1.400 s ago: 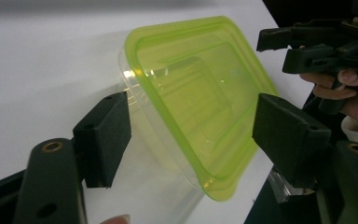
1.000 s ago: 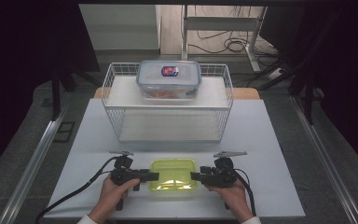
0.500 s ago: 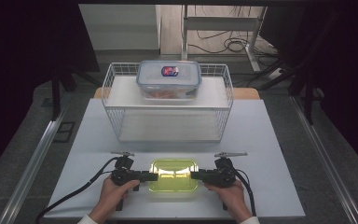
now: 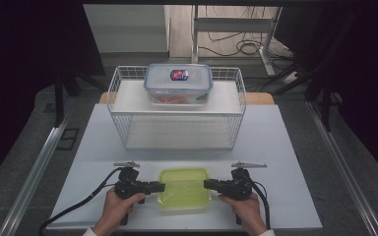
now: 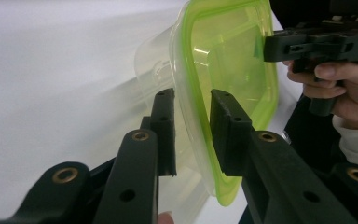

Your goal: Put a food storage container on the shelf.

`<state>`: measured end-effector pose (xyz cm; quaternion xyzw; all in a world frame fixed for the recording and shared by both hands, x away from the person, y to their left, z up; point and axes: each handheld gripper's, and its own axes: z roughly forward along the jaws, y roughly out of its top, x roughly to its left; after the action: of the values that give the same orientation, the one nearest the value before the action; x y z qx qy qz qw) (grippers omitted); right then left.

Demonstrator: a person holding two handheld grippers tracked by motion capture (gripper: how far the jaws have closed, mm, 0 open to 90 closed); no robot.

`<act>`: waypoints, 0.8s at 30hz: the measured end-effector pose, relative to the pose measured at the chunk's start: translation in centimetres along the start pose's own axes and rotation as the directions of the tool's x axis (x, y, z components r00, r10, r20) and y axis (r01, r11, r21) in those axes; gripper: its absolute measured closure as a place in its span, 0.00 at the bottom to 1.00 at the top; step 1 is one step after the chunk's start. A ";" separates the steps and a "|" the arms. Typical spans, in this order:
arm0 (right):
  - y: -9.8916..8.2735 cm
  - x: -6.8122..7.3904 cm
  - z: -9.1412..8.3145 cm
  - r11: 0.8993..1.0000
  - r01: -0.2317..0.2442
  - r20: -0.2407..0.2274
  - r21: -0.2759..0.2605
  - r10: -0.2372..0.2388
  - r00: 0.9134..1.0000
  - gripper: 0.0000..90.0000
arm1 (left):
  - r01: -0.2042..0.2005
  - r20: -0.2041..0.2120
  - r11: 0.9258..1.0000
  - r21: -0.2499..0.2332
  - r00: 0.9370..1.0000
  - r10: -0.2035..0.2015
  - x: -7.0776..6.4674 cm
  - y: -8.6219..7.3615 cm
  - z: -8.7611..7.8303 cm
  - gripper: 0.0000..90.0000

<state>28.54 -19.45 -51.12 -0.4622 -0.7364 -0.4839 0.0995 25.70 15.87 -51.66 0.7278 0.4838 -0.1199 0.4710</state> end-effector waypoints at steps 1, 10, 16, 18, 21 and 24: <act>0.0 0.0 0.0 1.000 -0.001 -0.002 -0.001 0.001 1.000 0.86 | -0.007 0.004 1.000 -0.010 1.000 0.007 -0.1 0.0 -0.2 0.81; -0.3 0.6 -0.3 1.000 0.018 -0.003 -0.020 -0.018 1.000 0.88 | -0.053 0.004 0.997 -0.049 0.999 0.053 -0.7 0.0 -1.1 0.87; -0.2 1.1 -0.6 0.998 0.040 -0.013 -0.038 -0.041 0.999 0.88 | -0.084 0.014 0.995 -0.062 0.996 0.085 -0.9 0.1 -1.6 0.87; -0.1 1.3 -0.8 0.997 0.058 -0.013 -0.045 -0.059 0.998 0.88 | -0.088 0.017 0.994 -0.067 0.996 0.089 -1.1 0.1 -1.7 0.87; 0.0 1.4 -1.0 0.996 0.073 -0.014 -0.051 -0.074 0.997 0.88 | -0.098 0.022 0.993 -0.071 0.995 0.099 -1.1 0.1 -1.9 0.87; 0.1 1.5 -1.1 0.995 0.082 -0.014 -0.052 -0.083 0.996 0.88 | -0.102 0.022 0.992 -0.073 0.994 0.104 -1.2 0.1 -2.0 0.87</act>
<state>27.45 -19.40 -49.62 -0.4301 -0.7413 -0.5101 0.0733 24.62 16.71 -49.80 0.7329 0.4434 -0.0874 0.5086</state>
